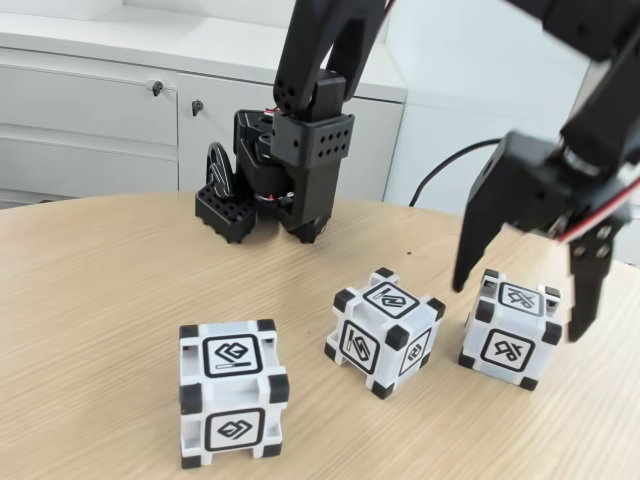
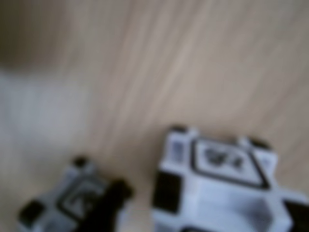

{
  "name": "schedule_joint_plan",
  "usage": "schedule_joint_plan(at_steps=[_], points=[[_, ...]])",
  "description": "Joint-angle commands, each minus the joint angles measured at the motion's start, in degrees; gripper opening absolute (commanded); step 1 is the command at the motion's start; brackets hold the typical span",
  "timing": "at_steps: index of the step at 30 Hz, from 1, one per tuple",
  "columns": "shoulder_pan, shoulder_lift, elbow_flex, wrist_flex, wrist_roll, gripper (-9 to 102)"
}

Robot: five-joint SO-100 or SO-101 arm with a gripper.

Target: Stack cubes from left to right.

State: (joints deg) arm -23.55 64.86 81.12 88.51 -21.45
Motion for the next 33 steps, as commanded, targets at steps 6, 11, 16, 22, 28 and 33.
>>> schedule_joint_plan(at_steps=[6,11,16,22,28,33], points=[[0.9,-3.7,-1.5,-7.0,1.9,30],[0.8,-5.3,-1.5,-8.3,2.9,20],[0.8,-5.0,-1.6,-8.3,4.0,14],[0.8,-3.6,-2.5,-7.2,7.5,13],[0.9,9.5,-2.4,-1.7,8.2,13],[3.6,25.6,-2.2,2.3,8.3,13]])
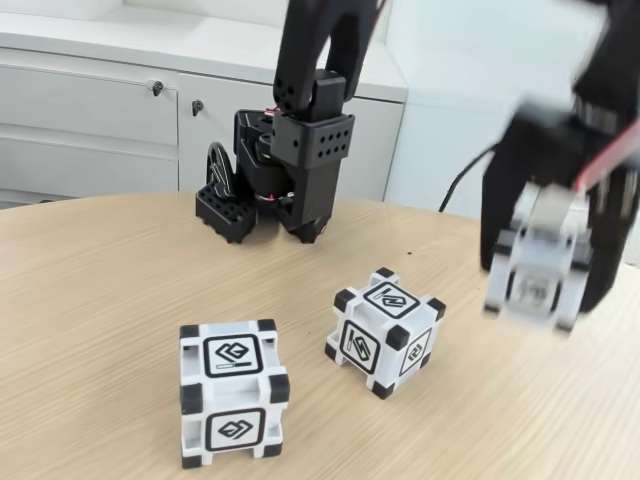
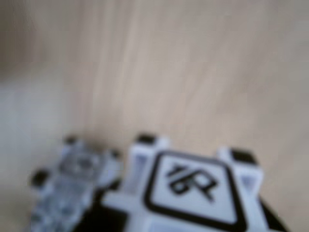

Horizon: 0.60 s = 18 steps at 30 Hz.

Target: Stack cubes from left to right.

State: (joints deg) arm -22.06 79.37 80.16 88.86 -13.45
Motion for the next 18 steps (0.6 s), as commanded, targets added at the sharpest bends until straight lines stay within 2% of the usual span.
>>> schedule_joint_plan(at_steps=[1,8,18], points=[[3.3,14.2,-1.0,2.2,-0.1,14],[15.8,27.2,-0.5,2.3,-7.3,14],[41.2,25.4,-0.4,1.5,-19.0,14]])
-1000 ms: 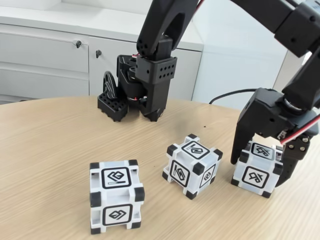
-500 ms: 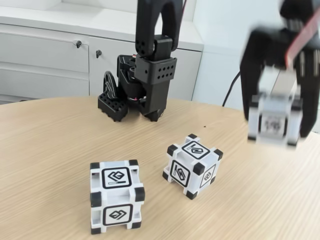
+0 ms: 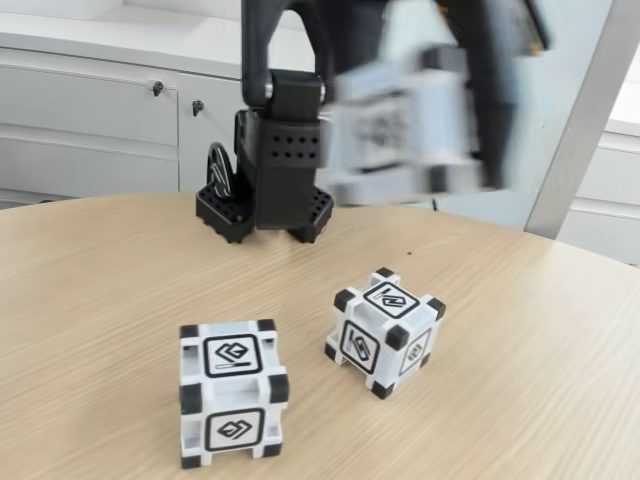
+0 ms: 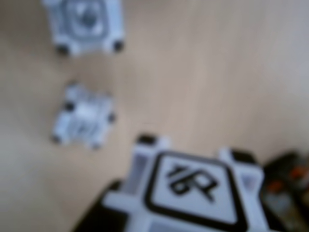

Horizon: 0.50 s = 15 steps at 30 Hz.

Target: Stack cubes from left to right.

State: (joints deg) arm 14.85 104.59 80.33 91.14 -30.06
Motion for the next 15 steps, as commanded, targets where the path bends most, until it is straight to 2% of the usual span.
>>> schedule_joint_plan(at_steps=[1,9,15], points=[[6.2,-0.3,-0.6,-0.8,-3.3,14],[19.2,-8.7,-0.6,-0.9,-11.6,14],[20.9,-15.4,-0.6,-1.0,-12.3,14]])
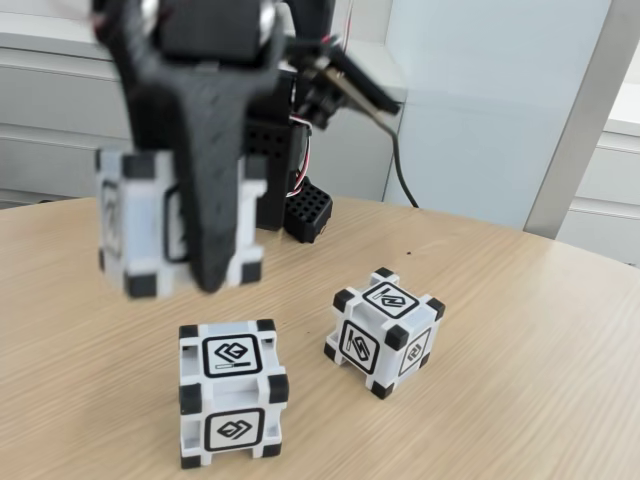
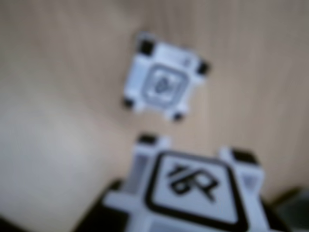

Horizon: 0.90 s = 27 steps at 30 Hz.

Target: Stack cubes from left to right.

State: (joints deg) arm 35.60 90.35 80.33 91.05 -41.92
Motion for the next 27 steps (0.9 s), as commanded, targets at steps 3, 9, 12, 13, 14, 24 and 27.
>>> schedule_joint_plan(at_steps=[3,9,12,13,14,24,27], points=[[-0.7,-4.5,-0.7,-0.9,-1.1,15],[-0.9,-9.7,-0.7,-0.9,0.0,15],[-0.9,-10.4,-0.7,-0.9,0.5,15],[-0.9,-10.5,-0.6,-0.9,0.6,15],[-0.9,-10.5,-0.6,-0.9,0.6,15],[-2.1,-10.4,-0.6,-0.8,1.6,15],[-4.4,-10.4,-0.6,-0.3,3.3,15]])
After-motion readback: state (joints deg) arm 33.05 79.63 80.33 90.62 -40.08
